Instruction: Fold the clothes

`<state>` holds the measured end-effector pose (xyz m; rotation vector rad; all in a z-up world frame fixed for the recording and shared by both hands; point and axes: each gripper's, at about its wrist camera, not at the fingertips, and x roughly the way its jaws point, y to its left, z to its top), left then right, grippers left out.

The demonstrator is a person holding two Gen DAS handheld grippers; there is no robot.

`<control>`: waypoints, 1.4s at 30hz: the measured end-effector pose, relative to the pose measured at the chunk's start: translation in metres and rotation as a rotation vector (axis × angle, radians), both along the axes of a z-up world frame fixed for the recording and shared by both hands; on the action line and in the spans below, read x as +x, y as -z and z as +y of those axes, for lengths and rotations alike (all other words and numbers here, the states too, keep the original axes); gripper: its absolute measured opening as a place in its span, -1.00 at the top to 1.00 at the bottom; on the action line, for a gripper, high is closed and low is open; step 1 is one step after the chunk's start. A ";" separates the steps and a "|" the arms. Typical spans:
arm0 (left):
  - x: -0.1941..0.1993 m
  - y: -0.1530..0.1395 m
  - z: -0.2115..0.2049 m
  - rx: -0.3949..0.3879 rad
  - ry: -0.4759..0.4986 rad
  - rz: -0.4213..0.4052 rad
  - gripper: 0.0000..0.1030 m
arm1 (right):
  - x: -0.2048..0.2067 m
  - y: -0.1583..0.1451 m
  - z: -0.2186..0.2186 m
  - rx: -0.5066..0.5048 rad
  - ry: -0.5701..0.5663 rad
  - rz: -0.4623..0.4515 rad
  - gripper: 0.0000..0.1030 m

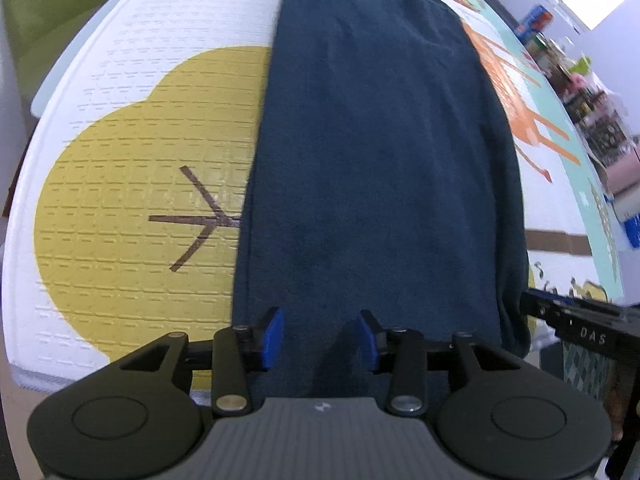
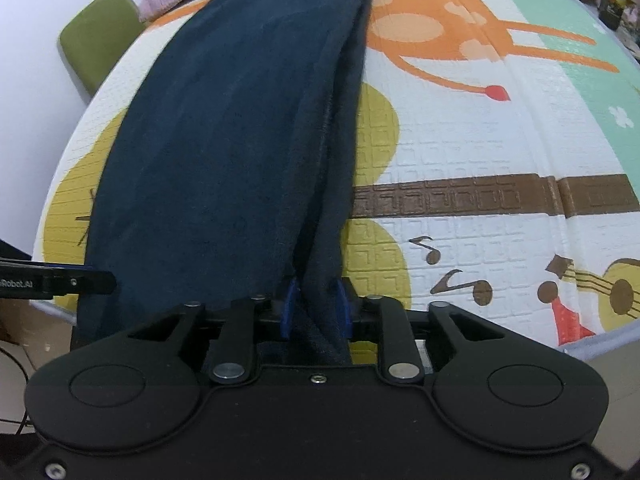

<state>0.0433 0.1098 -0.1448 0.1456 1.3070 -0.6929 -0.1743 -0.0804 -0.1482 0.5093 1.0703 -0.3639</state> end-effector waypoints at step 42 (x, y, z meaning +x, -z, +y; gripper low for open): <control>0.039 0.002 0.029 -0.001 -0.175 0.082 0.36 | 0.009 0.005 -0.007 0.056 0.067 0.023 0.95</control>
